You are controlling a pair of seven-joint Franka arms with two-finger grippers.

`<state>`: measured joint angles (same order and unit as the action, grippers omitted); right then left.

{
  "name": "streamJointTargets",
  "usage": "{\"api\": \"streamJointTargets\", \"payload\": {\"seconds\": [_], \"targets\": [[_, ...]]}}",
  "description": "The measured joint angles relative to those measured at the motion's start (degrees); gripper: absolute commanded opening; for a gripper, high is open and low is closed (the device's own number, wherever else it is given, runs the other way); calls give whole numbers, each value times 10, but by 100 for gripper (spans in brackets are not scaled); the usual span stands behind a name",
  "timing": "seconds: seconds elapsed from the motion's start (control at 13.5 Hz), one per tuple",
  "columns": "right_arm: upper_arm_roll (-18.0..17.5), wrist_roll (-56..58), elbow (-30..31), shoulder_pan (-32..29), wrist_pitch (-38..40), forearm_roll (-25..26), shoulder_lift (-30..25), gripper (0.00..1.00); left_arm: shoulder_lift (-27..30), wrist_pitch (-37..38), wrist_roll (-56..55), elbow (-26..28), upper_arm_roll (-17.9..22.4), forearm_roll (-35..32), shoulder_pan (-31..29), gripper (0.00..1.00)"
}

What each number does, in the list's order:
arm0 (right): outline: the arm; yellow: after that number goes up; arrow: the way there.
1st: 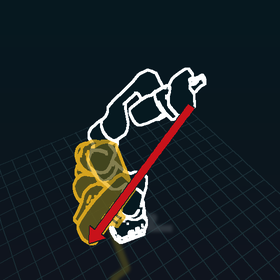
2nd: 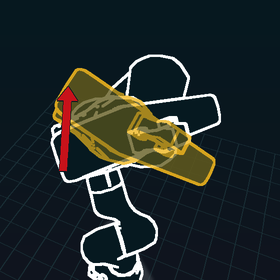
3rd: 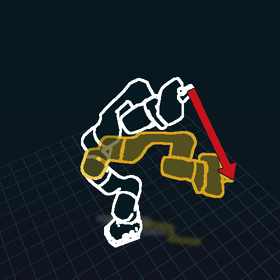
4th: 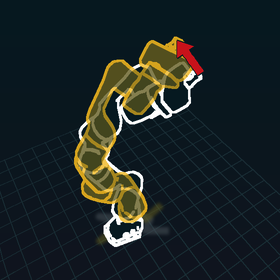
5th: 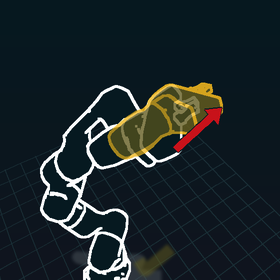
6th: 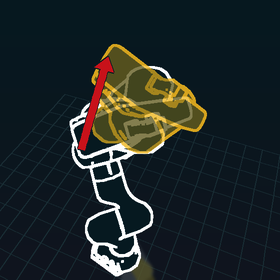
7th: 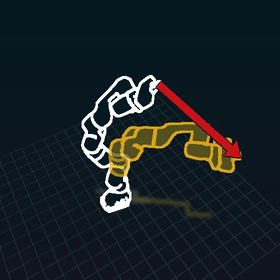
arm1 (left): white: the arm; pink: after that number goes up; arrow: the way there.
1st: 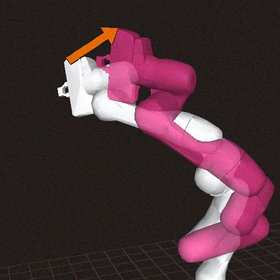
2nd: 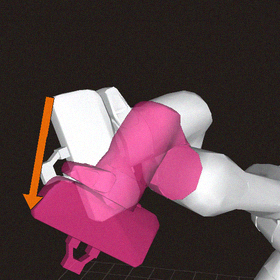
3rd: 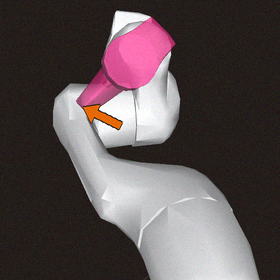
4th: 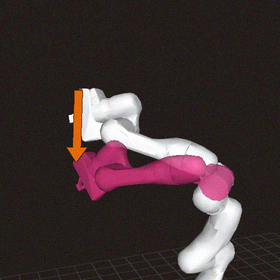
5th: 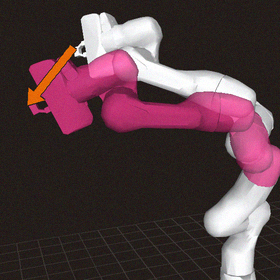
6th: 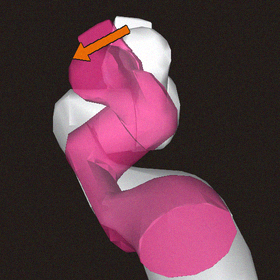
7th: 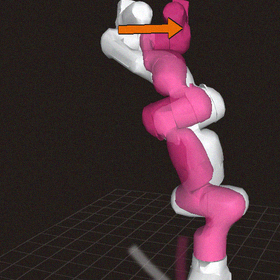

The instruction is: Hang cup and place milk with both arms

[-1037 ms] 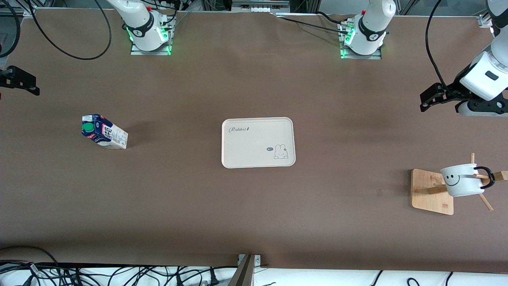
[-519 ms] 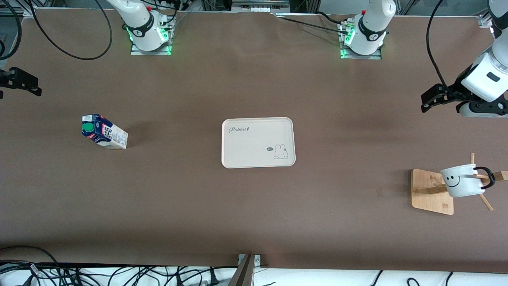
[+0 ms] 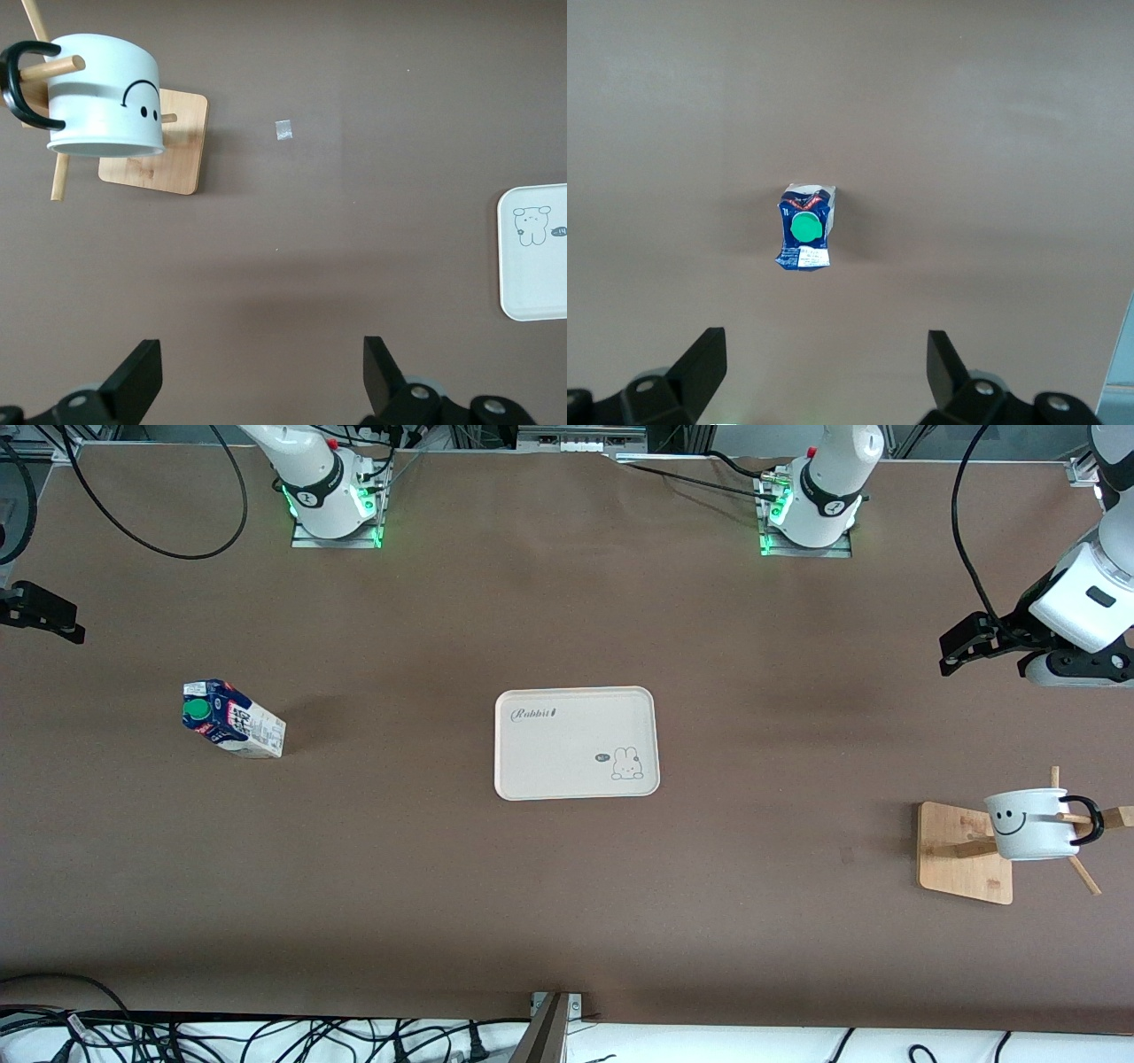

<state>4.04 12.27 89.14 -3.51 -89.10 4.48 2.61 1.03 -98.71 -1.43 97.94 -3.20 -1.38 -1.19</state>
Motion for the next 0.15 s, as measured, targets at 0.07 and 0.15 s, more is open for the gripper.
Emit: {"api": "streamJointTargets", "payload": {"seconds": [0.07,0.15], "targets": [[0,0,-1,0,-1,0,0,100,0,0,0,0,0,0,0,100],[0,0,-1,0,-1,0,1,100,0,0,0,0,0,0,0,100]]}}
